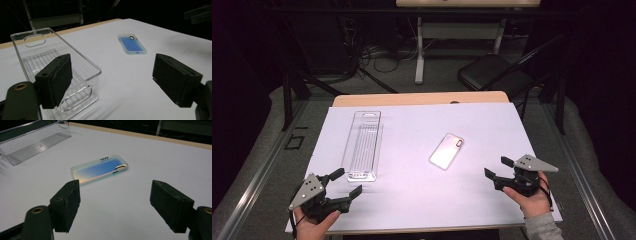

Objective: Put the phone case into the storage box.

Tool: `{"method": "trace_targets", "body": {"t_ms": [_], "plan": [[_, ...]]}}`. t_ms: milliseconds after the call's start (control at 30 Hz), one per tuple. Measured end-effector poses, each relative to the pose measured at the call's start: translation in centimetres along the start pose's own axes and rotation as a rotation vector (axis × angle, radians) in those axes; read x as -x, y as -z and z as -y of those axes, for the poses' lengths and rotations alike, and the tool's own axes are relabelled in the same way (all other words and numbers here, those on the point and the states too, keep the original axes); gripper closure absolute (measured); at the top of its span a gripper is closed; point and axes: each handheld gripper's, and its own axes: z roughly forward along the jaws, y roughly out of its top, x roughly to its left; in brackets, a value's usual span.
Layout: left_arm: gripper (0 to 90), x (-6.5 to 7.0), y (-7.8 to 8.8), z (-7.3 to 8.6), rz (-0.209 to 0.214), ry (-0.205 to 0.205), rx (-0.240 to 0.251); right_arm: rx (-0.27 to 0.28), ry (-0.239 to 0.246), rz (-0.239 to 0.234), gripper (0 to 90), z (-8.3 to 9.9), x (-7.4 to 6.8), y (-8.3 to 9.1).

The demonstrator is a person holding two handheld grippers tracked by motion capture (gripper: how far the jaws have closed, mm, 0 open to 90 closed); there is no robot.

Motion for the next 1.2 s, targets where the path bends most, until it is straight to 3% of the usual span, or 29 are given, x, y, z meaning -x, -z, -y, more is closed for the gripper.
{"method": "trace_targets", "body": {"t_ms": [267,500,700,900,1067,1200], "plan": [[16.2,-1.2,-1.3,-2.2,-0.006,0.032,-0.038,-0.04,0.03,-0.028,23.8,-1.9,-0.4,-1.4],[16.4,-1.9,-3.0,-4.2,0.005,0.028,-0.067,-0.08,0.053,-0.049,23.6,-3.5,-0.6,-2.6],[18.1,-2.2,-4.4,-6.1,0.013,0.03,-0.062,-0.119,0.059,-0.061,23.9,-4.8,-0.8,-3.7],[19.3,-2.2,-5.8,-7.6,-0.006,0.008,-0.068,-0.152,0.076,-0.069,24.4,-6.1,-1.1,-4.9],[18.8,-2.8,-6.9,-8.8,0.024,0.055,-0.079,-0.181,0.079,-0.073,24.6,-7.1,-1.2,-5.9],[18.8,-3.1,-7.5,-9.7,0.021,0.055,-0.102,-0.214,0.072,-0.07,24.6,-7.6,-1.0,-6.9]]}}
